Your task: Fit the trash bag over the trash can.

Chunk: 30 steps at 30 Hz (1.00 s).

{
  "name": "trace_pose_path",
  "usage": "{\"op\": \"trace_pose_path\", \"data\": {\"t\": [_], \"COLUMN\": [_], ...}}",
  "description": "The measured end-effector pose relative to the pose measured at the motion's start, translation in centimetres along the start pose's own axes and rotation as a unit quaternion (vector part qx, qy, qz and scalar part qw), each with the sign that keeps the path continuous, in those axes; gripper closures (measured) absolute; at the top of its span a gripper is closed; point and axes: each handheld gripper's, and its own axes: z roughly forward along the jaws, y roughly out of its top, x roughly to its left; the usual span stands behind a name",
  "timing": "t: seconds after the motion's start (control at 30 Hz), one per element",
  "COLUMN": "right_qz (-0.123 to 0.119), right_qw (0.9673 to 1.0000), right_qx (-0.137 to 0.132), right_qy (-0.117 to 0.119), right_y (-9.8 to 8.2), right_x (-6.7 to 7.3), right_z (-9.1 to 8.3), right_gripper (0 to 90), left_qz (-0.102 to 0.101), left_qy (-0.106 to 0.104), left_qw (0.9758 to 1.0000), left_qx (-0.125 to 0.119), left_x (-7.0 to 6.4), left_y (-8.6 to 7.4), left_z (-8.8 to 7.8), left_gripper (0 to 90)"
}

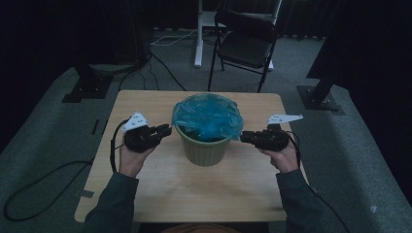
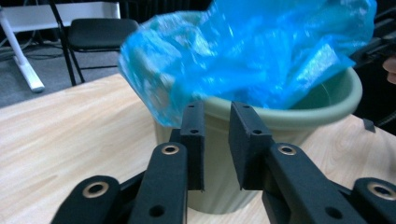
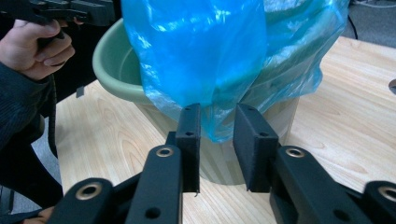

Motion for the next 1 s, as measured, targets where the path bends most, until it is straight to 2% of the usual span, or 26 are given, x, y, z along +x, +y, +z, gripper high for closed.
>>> {"op": "trace_pose_path", "data": {"t": [0.2, 0.4, 0.7, 0.73, 0.83, 1.0], "right_qz": [-0.010, -0.021, -0.021, -0.014, -0.012, -0.011], "right_qw": [0.9998, 0.9994, 0.9992, 0.9990, 0.9987, 0.9983], "right_qx": [-0.009, -0.019, -0.027, -0.036, -0.044, -0.053], "right_qy": [0.013, 0.019, 0.019, 0.021, 0.020, 0.023], "right_y": [0.5, 1.2, 1.4, 1.5, 1.7, 2.4], "right_x": [0.4, 0.9, 0.9, 0.7, 0.7, 0.7], "right_z": [-0.7, -0.9, -1.6, -1.8, -1.9, -1.6], "right_gripper": [66.2, 63.8, 61.5, 60.3, 60.1, 58.5], "left_qz": [0.000, -0.001, -0.001, -0.002, -0.009, -0.010], "left_qy": [0.011, 0.010, 0.014, 0.016, 0.018, 0.017], "left_qw": [0.9999, 0.9999, 0.9999, 0.9999, 0.9998, 0.9998], "left_qx": [-0.004, -0.004, -0.002, -0.002, -0.002, 0.001], "left_x": [0.4, 0.6, 0.6, 0.7, 0.9, 1.0], "left_y": [1.0, 2.2, 3.4, 3.5, 3.6, 3.8], "left_z": [0.4, 1.0, 2.3, 2.5, 2.7, 3.1], "left_gripper": [67.4, 61.0, 57.1, 57.0, 57.1, 58.4]}}
